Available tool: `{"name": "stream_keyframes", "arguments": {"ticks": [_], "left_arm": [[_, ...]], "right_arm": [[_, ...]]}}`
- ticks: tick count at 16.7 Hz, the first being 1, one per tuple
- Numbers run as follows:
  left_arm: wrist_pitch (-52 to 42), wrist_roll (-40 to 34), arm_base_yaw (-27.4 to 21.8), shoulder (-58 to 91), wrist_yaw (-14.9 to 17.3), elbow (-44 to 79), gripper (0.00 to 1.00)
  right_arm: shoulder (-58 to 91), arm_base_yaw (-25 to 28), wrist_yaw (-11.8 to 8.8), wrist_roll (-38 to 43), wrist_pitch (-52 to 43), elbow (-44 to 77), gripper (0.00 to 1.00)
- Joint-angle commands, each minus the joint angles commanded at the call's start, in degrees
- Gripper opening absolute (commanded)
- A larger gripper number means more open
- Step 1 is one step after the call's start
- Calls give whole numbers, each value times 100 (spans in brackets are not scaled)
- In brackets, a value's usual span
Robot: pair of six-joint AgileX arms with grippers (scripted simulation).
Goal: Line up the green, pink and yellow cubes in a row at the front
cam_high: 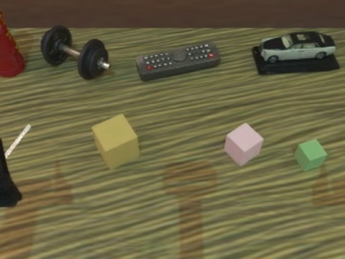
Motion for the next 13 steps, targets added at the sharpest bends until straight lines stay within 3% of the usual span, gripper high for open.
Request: {"name": "stream_keyframes", "arguments": {"ticks": [6, 13], "left_arm": [[0, 0, 0, 0, 0, 0, 100], [0, 0, 0, 0, 0, 0, 100]], "right_arm": [[596, 55, 22, -65, -388, 556, 100], [3877, 410, 3, -326, -2076, 2995, 100]]}}
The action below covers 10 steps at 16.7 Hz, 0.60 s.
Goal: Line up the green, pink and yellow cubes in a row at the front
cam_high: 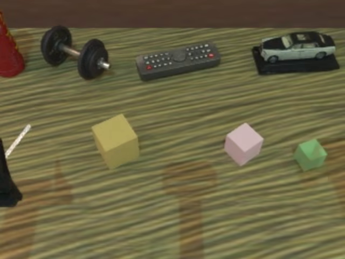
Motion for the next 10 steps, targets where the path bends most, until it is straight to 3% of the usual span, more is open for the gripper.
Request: {"name": "stream_keyframes", "arguments": {"ticks": [10], "left_arm": [[0, 0, 0, 0, 0, 0, 100]], "right_arm": [[5740, 531, 33, -419, -2827, 3832, 100]]}}
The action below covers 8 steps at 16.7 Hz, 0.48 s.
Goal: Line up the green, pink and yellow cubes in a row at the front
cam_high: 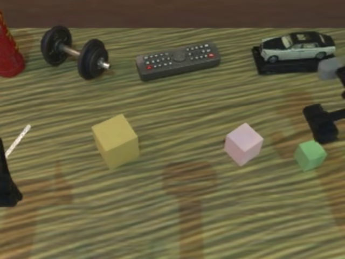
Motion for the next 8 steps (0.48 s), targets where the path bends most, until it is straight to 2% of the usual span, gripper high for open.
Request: {"name": "stream_keyframes", "arguments": {"ticks": [4, 8], "left_arm": [[0, 0, 0, 0, 0, 0, 100], [0, 0, 0, 0, 0, 0, 100]], "right_arm": [[1323, 134, -13, -95, -685, 1059, 100], [1888, 188, -27, -134, -945, 1527, 100]]}}
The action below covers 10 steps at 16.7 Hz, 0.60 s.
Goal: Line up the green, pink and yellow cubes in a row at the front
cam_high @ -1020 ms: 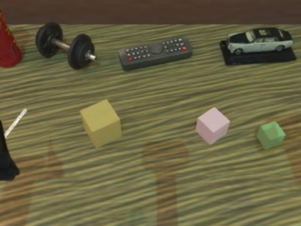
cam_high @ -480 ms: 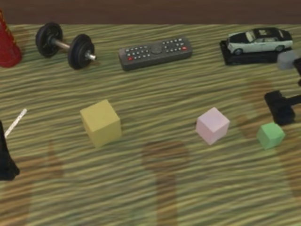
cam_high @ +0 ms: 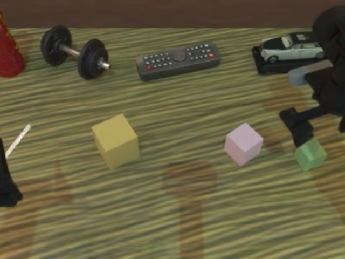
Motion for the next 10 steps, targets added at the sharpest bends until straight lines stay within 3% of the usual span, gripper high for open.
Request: {"name": "stream_keyframes", "arguments": {"ticks": [6, 10], "left_arm": [[0, 0, 0, 0, 0, 0, 100], [0, 0, 0, 0, 0, 0, 100]], "right_arm": [[34, -20, 1, -5, 107, -79, 100], [445, -4, 3, 5, 968, -487, 100]]}}
